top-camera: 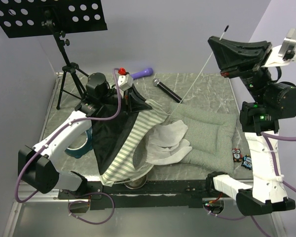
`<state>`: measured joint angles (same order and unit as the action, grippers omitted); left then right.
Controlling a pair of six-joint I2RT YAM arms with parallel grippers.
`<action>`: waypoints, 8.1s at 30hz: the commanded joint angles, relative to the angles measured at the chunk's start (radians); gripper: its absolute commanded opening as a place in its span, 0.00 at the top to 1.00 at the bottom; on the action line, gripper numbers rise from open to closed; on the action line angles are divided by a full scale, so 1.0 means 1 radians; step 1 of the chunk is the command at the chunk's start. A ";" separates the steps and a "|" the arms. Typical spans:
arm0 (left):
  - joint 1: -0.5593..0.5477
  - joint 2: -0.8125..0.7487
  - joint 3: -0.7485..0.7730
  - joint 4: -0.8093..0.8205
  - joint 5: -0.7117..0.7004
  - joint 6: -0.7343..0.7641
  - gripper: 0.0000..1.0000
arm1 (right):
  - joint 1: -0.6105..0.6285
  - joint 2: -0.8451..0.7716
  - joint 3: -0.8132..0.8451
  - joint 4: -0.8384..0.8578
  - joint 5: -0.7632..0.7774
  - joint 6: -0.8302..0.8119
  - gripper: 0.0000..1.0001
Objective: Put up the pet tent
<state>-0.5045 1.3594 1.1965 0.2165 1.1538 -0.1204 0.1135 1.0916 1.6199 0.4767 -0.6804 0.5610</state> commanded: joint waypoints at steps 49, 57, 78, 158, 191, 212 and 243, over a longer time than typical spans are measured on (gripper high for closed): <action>0.055 0.086 0.428 0.412 -0.055 -0.352 0.99 | 0.348 -0.027 -0.293 -1.130 0.222 -1.136 1.00; 0.055 0.087 0.434 0.414 -0.055 -0.357 0.99 | 0.350 -0.009 -0.302 -1.144 0.245 -1.148 1.00; 0.054 0.090 0.436 0.409 -0.031 -0.354 0.99 | 0.356 0.011 -0.298 -1.156 0.228 -1.145 1.00; 0.066 0.176 0.440 0.239 -0.108 -0.196 0.99 | -0.046 -0.205 -0.549 -1.107 -0.261 -0.854 0.07; 0.090 0.195 0.448 0.357 -0.408 -0.360 0.99 | -0.061 -0.280 -0.672 -0.963 -0.021 -0.362 0.00; 0.090 0.218 0.462 0.428 -0.359 -0.392 0.99 | -0.052 -0.225 -0.767 -0.681 0.010 -0.018 0.00; 0.092 0.219 0.471 0.452 -0.364 -0.452 0.99 | 0.022 0.016 -0.700 -0.527 0.215 -0.096 1.00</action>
<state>-0.4168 1.6096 1.6394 0.5938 0.8219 -0.5552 0.1398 1.1206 0.8650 -0.0628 -0.4965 0.5144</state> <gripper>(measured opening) 0.067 0.130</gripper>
